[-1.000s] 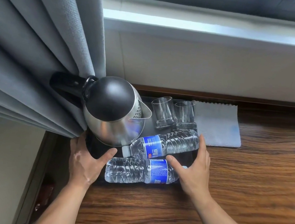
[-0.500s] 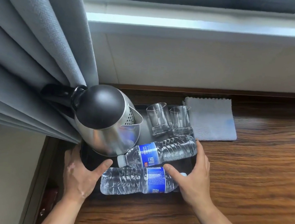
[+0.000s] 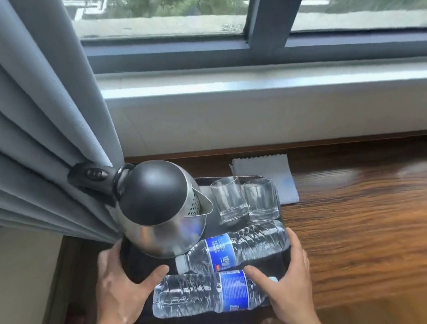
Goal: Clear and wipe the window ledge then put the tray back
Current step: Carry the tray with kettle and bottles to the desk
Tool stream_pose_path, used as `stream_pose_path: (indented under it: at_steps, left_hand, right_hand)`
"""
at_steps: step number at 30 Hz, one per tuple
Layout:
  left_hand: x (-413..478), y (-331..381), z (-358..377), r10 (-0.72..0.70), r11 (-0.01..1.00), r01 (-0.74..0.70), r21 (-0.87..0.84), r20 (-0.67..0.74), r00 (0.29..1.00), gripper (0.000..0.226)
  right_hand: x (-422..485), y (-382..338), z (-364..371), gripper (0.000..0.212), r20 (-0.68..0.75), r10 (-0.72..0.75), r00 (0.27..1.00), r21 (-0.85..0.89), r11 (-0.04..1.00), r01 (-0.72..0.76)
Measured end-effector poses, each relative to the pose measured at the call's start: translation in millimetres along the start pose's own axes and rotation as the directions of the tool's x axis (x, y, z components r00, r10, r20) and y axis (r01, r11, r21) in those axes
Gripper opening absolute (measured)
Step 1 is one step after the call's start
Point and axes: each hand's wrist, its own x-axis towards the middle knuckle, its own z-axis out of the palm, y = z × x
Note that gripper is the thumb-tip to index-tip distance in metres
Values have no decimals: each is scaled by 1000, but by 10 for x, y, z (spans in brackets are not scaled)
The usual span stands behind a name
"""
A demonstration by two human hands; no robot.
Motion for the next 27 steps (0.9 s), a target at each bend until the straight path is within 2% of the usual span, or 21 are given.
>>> stream_pose_path:
  at_steps: [3,8,12,19,24,27]
  left_hand:
    - [-74,244,19,46,999,-45,-11,27,999,128]
    - [-186,643,113,154,988,-156,18,80,985,128]
    - [-355,1124,266,192,981,-188,-45,122,974,129]
    - [-749,1831,769,299,954,-293,-59,183,936,120]
    - [-1157,2345,1228,378,926,-366,-92,228,897,113]
    - [-1393,2566,1555,397,918,-383,-104,280,874,110]
  right_hand:
    - [-111,10,-268,144,-26,18,1000,24,1000,-17]
    - [-263,83,-697,127,-122,17,992,80,997,-7]
    - [-323,185,-1097,138,-197,46,979,102,994,-26]
    - [-414,521,-1956,144,-316,60,947,128,992,-20]
    - [-533,867,-2600,136,-384,93,919,152,988,-37]
    - [-608,1116,-2995,147,-412,118,903,164,985,-53]
